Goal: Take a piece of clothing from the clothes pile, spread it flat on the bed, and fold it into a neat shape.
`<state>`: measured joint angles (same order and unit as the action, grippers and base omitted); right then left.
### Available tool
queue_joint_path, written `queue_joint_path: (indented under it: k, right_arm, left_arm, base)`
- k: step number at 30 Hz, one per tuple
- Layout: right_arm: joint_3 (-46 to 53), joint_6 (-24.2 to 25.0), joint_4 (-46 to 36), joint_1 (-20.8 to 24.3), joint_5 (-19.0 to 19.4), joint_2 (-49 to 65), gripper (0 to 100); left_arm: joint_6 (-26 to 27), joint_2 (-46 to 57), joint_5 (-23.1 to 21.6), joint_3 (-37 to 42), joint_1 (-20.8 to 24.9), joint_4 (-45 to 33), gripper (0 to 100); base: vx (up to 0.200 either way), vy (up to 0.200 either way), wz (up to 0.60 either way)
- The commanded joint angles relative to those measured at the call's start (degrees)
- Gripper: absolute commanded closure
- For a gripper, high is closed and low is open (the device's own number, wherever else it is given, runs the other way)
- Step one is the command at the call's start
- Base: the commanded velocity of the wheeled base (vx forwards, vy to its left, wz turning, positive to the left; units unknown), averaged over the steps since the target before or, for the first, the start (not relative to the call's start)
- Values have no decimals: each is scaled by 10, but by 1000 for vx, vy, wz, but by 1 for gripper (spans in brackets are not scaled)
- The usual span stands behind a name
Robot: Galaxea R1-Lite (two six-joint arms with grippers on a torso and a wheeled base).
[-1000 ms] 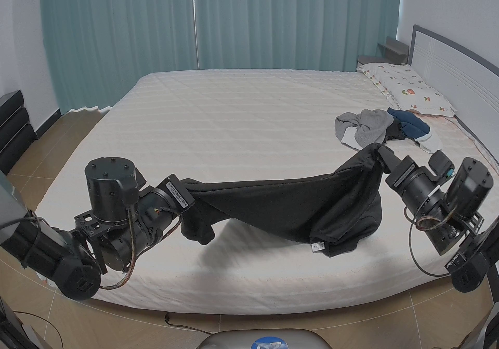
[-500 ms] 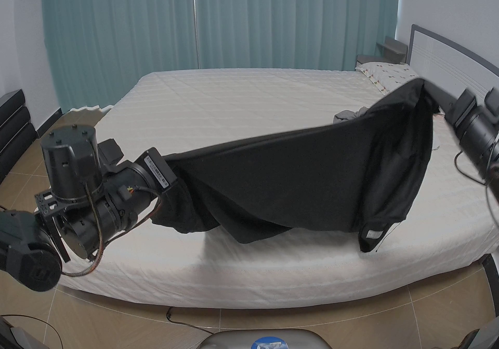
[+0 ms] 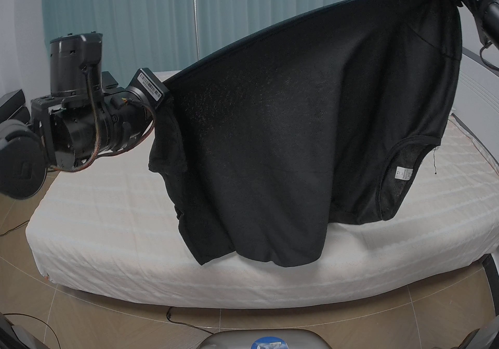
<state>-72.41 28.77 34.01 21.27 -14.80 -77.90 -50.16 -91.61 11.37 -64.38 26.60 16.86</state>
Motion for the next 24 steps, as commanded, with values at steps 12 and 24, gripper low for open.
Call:
queue_joint_path:
  k: [12, 24]
  right_arm:
    - [-62, -7, 93, -57, -7, -341, 100]
    - [-83, -7, 220, -52, -25, -528, 100]
  left_arm:
    - [-16, -295, -22, -160, -50, -27, 100]
    - [-35, -462, -17, -298, -68, -24, 100]
  base:
    - [200, 0, 0]
    - [167, 0, 0]
